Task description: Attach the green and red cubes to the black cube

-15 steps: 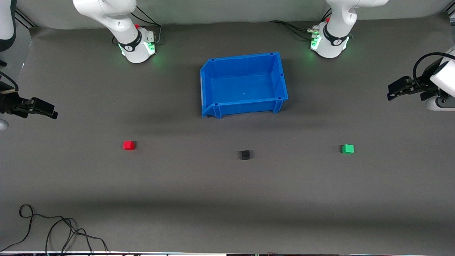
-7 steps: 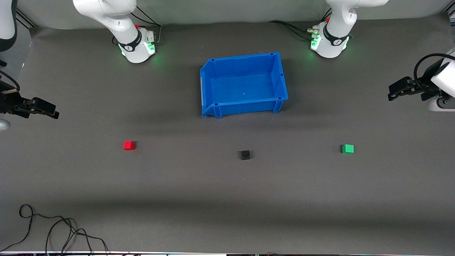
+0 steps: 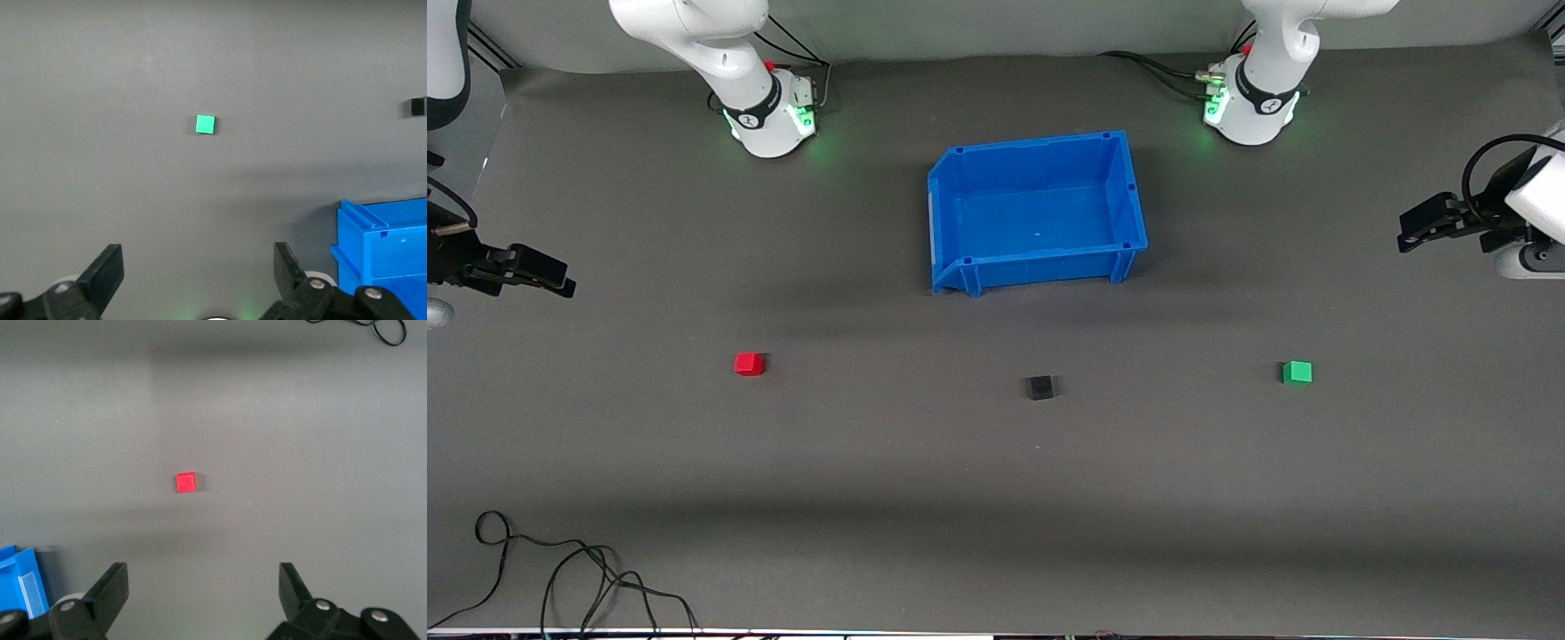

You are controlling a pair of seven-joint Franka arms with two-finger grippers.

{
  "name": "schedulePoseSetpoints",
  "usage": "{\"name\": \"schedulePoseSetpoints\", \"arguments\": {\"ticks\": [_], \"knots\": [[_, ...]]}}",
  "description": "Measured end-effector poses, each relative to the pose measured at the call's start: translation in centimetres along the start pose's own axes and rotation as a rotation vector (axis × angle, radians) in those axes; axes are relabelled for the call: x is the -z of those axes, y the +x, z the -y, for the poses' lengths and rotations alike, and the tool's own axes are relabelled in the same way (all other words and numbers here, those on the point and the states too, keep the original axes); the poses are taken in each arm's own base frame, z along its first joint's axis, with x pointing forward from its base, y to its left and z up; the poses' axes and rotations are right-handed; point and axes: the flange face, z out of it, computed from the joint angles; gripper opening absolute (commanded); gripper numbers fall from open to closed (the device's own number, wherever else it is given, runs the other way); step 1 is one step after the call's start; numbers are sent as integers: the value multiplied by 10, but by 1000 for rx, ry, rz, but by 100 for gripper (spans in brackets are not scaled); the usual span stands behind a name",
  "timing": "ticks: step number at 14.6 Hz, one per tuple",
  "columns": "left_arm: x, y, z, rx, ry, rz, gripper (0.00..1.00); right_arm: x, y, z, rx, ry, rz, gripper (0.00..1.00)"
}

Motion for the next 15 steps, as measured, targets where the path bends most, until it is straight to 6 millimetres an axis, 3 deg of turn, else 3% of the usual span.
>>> {"name": "schedulePoseSetpoints", "arguments": {"ticks": [9,15], "knots": [[0,1,2,5,0,-5,100,0,0,0,0,0,1,100],[-14,8,34,159,-37,23,100,-2,0,4,3,14,3,100]]}}
